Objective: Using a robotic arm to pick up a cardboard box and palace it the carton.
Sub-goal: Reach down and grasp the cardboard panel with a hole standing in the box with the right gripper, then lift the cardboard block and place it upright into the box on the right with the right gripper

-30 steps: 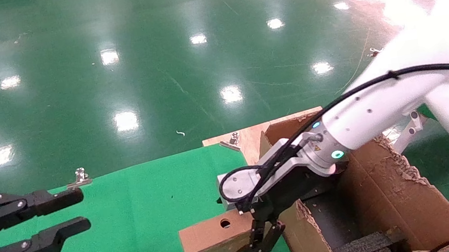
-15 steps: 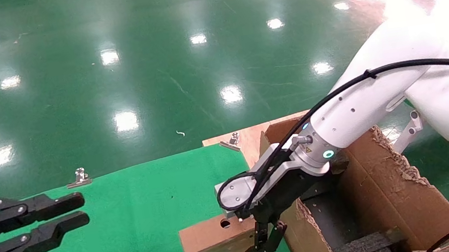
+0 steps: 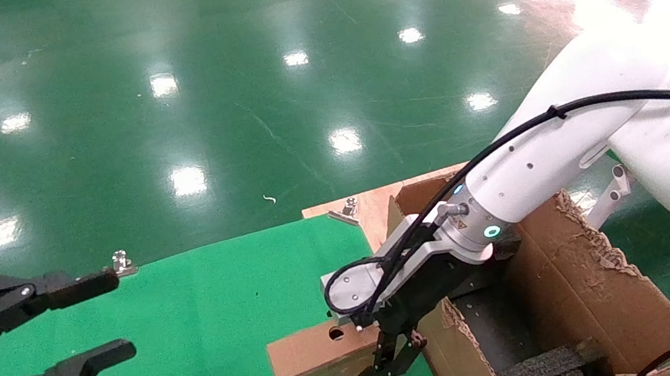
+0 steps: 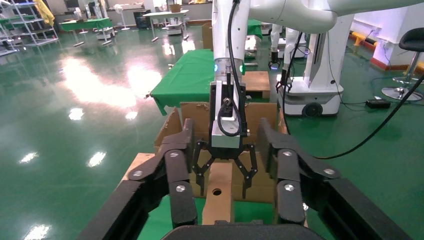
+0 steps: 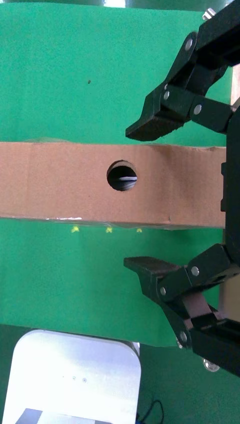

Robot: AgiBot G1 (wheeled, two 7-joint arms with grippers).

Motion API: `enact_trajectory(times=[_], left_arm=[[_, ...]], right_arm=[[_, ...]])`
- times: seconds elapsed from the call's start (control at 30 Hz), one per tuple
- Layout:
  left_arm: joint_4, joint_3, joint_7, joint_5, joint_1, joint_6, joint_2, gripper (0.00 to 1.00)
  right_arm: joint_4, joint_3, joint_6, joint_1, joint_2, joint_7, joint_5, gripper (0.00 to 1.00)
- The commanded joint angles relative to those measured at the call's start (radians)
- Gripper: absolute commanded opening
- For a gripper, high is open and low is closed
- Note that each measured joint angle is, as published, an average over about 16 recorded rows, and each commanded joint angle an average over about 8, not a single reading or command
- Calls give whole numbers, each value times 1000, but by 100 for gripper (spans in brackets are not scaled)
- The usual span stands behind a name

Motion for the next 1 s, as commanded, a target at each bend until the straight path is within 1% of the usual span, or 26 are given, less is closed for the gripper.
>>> enact_trajectory(times=[0.03,0.73,0.87,1.0], left_arm=[[0,0,0,0,0,0,0,100],[0,0,0,0,0,0,0,100],[0,0,0,0,0,0,0,100],[1,1,0,-1,0,0,0,100]], right_arm=[[1,1,0,-1,1,0,1,0],[0,7,7,1,8,4,7,0],[-11,20,12,39,30,9,24,0],[-38,41,7,121,59,2,50,0]])
